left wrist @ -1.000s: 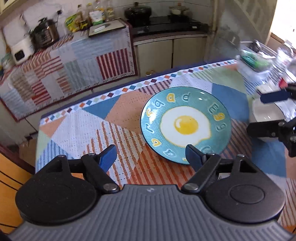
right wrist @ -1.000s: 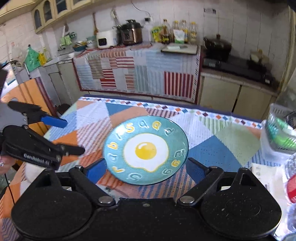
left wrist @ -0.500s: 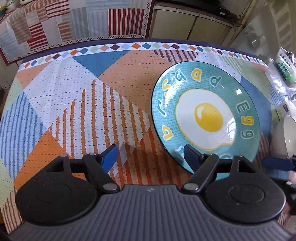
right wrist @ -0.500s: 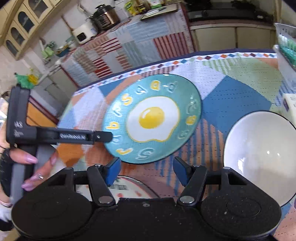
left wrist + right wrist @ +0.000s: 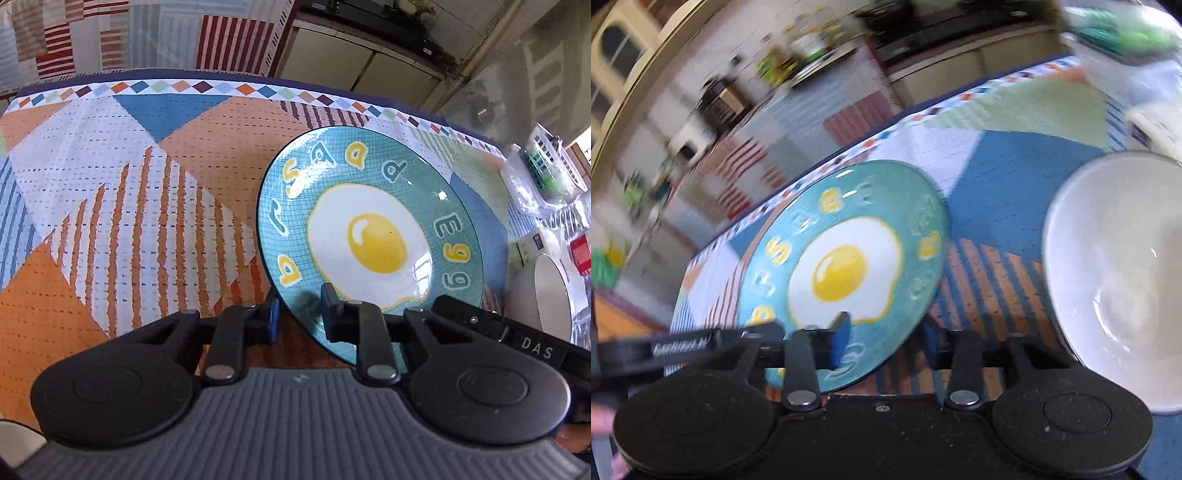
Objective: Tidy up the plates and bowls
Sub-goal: 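Close both grippers on the egg plate rim and lift it, then carry the egg plate and lower it onto the Lovely Bear plate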
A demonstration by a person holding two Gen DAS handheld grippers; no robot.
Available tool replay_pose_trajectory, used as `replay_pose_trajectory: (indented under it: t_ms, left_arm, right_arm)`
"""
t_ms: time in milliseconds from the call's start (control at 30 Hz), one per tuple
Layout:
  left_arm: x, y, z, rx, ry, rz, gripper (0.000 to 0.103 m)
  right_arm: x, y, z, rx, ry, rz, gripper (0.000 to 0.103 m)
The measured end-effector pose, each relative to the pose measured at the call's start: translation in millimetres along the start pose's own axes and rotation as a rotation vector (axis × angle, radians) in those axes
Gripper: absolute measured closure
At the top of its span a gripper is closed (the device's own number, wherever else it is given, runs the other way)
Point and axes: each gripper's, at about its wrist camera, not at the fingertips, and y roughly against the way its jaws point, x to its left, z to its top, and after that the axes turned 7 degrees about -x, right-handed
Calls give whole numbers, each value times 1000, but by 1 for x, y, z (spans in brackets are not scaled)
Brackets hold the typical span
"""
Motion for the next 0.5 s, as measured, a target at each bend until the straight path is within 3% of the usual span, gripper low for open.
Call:
replay_pose_trajectory:
  t_ms: [100, 267, 500]
  left_arm:
    - [-6, 1, 1, 17, -35, 17, 82]
    - [-15, 15, -5, 25, -92, 3, 82]
    - [-32, 62, -21, -10, -120, 0, 82]
  right_arm:
    - [-9, 1, 4, 33, -23, 44, 85]
    - [-4, 13, 5, 53, 52, 56, 83]
    - [-3, 44, 4, 37, 75, 100, 82]
